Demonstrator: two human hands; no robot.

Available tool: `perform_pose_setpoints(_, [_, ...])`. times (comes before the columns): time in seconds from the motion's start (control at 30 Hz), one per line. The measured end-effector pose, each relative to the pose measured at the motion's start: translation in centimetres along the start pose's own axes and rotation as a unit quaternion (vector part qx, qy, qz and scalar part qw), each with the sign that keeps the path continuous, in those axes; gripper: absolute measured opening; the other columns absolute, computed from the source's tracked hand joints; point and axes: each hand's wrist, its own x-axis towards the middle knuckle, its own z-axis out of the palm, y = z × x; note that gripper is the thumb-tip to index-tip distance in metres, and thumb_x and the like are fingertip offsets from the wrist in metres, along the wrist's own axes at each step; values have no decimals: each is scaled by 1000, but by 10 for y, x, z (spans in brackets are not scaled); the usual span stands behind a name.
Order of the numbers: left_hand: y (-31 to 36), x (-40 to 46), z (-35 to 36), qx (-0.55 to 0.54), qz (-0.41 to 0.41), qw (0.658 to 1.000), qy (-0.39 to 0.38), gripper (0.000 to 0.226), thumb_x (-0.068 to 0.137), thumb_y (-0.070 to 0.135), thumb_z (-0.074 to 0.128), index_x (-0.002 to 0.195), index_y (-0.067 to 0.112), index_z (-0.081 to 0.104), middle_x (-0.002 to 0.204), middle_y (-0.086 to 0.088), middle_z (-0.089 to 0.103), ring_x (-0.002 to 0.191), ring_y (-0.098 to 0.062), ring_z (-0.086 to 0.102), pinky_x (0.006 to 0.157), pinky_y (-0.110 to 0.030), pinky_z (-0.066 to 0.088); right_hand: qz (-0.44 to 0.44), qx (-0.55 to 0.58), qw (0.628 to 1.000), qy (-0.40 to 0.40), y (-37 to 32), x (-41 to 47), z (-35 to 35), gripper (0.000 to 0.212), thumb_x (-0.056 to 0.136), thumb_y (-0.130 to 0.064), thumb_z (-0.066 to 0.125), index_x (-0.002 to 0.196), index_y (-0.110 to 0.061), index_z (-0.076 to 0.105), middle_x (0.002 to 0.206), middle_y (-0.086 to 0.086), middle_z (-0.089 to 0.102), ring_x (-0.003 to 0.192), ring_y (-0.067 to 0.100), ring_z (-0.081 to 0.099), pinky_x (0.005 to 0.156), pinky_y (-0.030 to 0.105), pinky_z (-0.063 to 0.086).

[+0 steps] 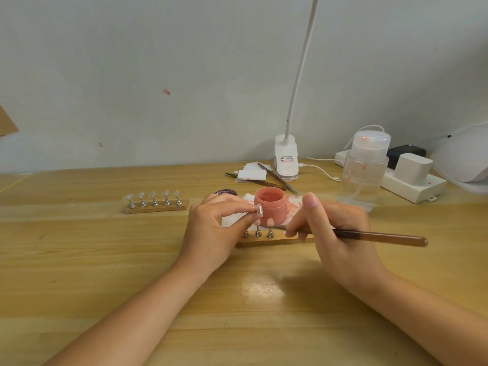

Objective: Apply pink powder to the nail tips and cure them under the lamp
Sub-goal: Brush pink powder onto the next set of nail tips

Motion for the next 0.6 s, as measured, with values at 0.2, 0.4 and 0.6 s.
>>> perform_pose_setpoints(0.2, [1,0,-1,0,-1,1000,-6,22,68,12,73,85,25,68,74,19,61,83,11,54,77,-6,37,1,-15,1000,-10,1,-2,0,54,93,-36,38,61,-2,66,63,-11,61,60,-2,58,58,10,41])
perform_pose_setpoints(0.4, [4,0,-1,-5,-9,1000,-12,18,69,18,71,86,24,68,75,19,62,84,9,53,77,-5,36,-14,-52,999,-4,0,-1,1,48,94,-31,40,66,-4,67,69,-22,58,66,-6,59,62,6,40])
perform_pose_setpoints(0.6, [7,0,-1,10,-22,1000,-13,17,70,13,73,86,19,72,75,15,63,82,1,55,82,-22,38,-29,-72,997,8,1,1,3,49,94,-33,38,65,-6,67,72,-20,61,67,-8,59,63,6,41])
